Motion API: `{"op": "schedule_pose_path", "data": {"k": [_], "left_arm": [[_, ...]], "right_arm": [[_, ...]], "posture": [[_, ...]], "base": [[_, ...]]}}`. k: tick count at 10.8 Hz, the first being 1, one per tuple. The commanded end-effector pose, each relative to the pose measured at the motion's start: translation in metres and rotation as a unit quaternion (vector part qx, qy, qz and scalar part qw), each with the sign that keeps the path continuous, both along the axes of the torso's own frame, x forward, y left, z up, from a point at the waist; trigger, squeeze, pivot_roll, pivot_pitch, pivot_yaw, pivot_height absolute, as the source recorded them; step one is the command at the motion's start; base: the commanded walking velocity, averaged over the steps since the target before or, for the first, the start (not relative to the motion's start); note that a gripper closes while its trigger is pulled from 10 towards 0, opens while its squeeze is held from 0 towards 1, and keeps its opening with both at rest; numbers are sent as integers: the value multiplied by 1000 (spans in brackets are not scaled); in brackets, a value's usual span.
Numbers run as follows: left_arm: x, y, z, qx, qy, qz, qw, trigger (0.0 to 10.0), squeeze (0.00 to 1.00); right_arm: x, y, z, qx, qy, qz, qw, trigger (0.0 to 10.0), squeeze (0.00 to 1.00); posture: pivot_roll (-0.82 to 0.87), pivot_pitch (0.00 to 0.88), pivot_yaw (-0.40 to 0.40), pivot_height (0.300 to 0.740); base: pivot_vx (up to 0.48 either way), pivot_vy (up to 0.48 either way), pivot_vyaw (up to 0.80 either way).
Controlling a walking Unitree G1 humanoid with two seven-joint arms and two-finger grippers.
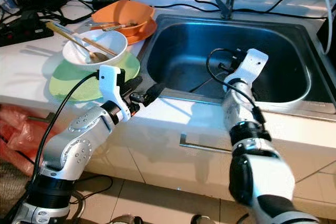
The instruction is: Kitchen organization
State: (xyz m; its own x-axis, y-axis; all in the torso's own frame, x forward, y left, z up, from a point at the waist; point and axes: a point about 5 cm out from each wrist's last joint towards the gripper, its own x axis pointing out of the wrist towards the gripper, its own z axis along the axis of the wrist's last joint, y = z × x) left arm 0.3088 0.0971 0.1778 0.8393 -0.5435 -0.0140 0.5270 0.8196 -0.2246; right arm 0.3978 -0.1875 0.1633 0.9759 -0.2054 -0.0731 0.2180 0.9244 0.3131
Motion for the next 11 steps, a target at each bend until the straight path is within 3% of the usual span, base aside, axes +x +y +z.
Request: {"op": "schedule_pose_path", "data": {"k": [1,2,6,7,8,9,10,11], "left_arm": [[0,0,5,6,-13,-6,1000,10000,294],[0,0,5,16,-17,-8,1000,10000,47],[2,2,8,31,-29,-9,999,10000,12],[6,7,16,46,-54,16,997,10000,16],[9,12,24,54,-78,39,995,10000,98],[13,19,36,56,-106,63,991,10000,616],[20,30,53,54,-136,97,984,10000,1000],[27,44,67,48,-157,143,976,10000,1000]], "right_arm": [[2,1,4,-8,-4,8,1000,10000,0],[4,-1,8,-18,-6,14,1000,10000,1000],[5,2,7,-29,-11,27,999,10000,1000],[5,5,10,-41,-19,35,998,10000,1000],[7,9,15,-39,-33,47,998,10000,1000],[9,15,22,-21,-51,66,996,10000,1000],[10,31,31,-5,-78,113,990,10000,1000],[8,48,37,-28,-107,155,982,10000,1000]], "posture": [[147,94,65,740],[151,92,67,740],[152,91,76,740],[151,93,76,740],[151,93,76,740],[151,93,72,740],[150,95,70,740],[146,96,69,740]], "base": [[0,0,0],[0,0,0],[0,0,0],[0,0,0],[0,0,0],[0,0,0],[0,0,0],[0,0,0]]}}
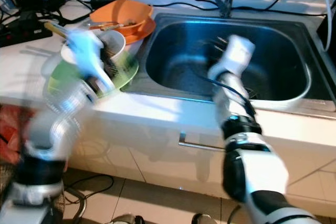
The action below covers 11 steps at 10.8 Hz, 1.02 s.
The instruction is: Kitchen organization
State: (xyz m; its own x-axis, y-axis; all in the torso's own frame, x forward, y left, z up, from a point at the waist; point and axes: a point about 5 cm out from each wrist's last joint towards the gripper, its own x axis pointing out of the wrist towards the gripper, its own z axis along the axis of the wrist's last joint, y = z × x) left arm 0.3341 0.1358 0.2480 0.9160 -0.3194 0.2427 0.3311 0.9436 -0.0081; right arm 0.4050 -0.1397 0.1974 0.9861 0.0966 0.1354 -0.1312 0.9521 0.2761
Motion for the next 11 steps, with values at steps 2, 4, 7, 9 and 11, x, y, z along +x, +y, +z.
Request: {"op": "schedule_pose_path", "data": {"k": [2,4,7,9,11], "left_arm": [[9,28,7,-18,-8,74,997,10000,1000],[20,66,5,-38,21,161,986,10000,506],[27,79,-13,-41,68,180,980,10000,0],[37,67,-7,-43,74,143,986,10000,0],[51,53,6,-64,80,109,989,10000,0]], "right_arm": [[-5,12,3,-12,-27,37,999,10000,1000],[-19,24,4,3,-55,99,994,10000,1000],[-50,37,13,-38,-105,192,975,10000,973],[-69,32,19,-57,-117,197,972,10000,925],[-79,29,17,-63,-112,188,974,10000,925]], "posture": [[143,97,69,740],[139,99,69,740],[132,111,76,740],[112,117,97,740],[95,119,125,740]], "base": [[0,0,0],[0,0,0],[0,0,0],[0,0,0],[0,0,0]]}}
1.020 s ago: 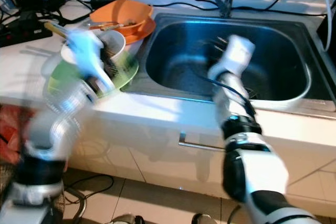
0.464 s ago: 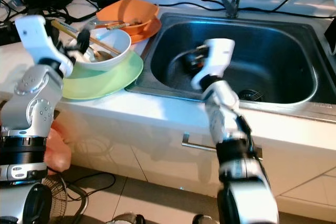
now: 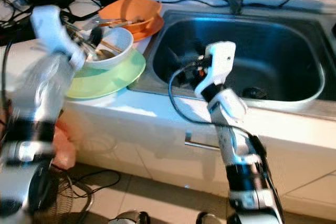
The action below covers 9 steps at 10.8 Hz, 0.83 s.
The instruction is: Kitchen organization
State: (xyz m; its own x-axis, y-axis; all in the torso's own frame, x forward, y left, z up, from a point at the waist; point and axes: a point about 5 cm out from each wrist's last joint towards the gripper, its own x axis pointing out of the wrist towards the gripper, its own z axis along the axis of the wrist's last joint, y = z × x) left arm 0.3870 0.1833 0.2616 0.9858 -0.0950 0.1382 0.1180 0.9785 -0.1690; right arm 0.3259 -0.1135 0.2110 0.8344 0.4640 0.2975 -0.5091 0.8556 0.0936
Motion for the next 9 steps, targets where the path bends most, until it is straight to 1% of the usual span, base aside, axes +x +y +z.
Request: {"op": "schedule_pose_path", "data": {"k": [1,2,3,4,6,7,8,9], "left_arm": [[4,-2,-2,-8,13,-8,1000,10000,0],[8,-10,0,-22,19,-21,999,10000,0],[14,-13,-1,-52,41,-16,998,10000,0],[17,-11,2,-72,44,1,996,10000,0],[14,-3,6,-96,30,52,994,10000,0],[14,-2,5,-98,30,57,993,10000,0],[12,1,0,-110,36,76,990,10000,0],[11,1,-6,-123,51,82,988,10000,0]], "right_arm": [[-4,3,5,-1,-5,3,1000,10000,925],[-7,3,5,-3,-4,2,1000,10000,922],[-11,4,4,-4,-2,3,1000,10000,922],[-14,2,4,-7,1,2,1000,10000,922],[-14,-3,5,-10,6,-5,1000,10000,922],[-14,-3,5,-10,7,-5,1000,10000,922],[-14,-3,5,-11,8,-5,1000,10000,922],[-14,-2,5,-11,8,-3,1000,10000,922]], "posture": [[90,124,136,740],[87,126,142,740],[81,131,152,740],[77,131,153,740],[77,129,147,740],[78,129,147,740],[81,126,145,740],[84,122,146,740]], "base": [[0,0,0],[0,0,0],[0,0,0],[0,0,0],[0,0,0],[0,0,0],[0,0,0],[0,0,0]]}}
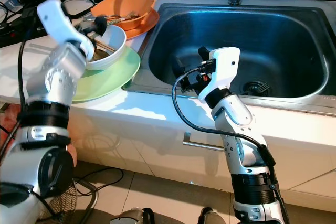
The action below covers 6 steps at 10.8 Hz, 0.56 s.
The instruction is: Kitchen organization
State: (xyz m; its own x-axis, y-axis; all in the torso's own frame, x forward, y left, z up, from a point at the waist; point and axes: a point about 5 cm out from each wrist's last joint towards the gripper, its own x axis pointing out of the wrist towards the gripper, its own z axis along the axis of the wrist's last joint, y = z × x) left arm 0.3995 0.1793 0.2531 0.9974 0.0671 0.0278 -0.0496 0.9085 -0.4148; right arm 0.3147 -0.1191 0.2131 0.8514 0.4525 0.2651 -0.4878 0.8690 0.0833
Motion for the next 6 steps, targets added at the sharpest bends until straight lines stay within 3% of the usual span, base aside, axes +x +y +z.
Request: {"op": "schedule_pose_path", "data": {"k": [1,4,5,6], "left_arm": [[-1,4,-1,-16,10,13,1000,10000,0],[-4,-3,-12,-34,42,6,998,10000,0],[-3,-4,-19,-63,63,6,996,10000,0],[-3,-4,-17,-65,62,6,996,10000,0]], "right_arm": [[-3,4,4,2,-5,9,1000,10000,922],[-8,7,4,-21,-6,46,999,10000,902],[-13,8,3,-45,-5,80,996,10000,835],[-16,8,4,-57,-5,97,994,10000,831]], "posture": [[84,122,147,740],[80,122,149,740],[80,122,149,740],[80,122,149,740]], "base": [[0,0,0],[0,0,0],[0,0,0],[0,0,0]]}}
